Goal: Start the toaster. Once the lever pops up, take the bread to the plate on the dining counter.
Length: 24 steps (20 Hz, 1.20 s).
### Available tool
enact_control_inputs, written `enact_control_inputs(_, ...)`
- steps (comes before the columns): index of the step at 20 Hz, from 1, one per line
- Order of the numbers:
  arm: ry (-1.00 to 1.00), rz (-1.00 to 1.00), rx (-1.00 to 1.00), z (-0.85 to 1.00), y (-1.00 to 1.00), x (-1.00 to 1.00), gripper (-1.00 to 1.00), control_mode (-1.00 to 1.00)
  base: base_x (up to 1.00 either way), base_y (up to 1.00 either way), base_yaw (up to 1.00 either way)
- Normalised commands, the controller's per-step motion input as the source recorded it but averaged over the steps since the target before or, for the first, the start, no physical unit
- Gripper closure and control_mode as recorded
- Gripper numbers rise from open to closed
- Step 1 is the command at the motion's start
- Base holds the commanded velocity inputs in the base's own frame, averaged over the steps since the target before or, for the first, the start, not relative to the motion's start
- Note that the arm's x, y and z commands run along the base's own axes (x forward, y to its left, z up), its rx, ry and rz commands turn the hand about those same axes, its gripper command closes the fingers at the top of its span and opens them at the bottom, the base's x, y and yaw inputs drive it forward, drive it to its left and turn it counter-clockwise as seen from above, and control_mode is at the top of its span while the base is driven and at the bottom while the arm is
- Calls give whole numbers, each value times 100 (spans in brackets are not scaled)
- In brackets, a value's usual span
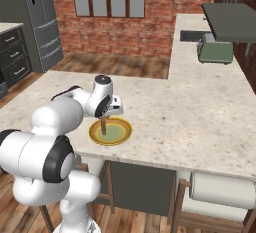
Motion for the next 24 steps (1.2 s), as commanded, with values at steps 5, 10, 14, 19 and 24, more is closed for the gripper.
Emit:
enact_control_inputs(5, -6, 0, 0, -18, 0, 0, 100, -100, 0, 0, 0)
enact_control_inputs(10, 0, 0, 0, -15, 0, 0, 100, -100, 0, 0, 0)
enact_control_inputs(14, 0, 0, 0, -1, 0, 0, 100, -100, 0, 0, 0)
enact_control_inputs(19, 0, 0, 0, -1, 0, 1, 100, -100, 0, 0, 0)
enact_control_inputs(24, 0, 0, 0, 0, 0, 0, -100, -100, 0, 0, 0)
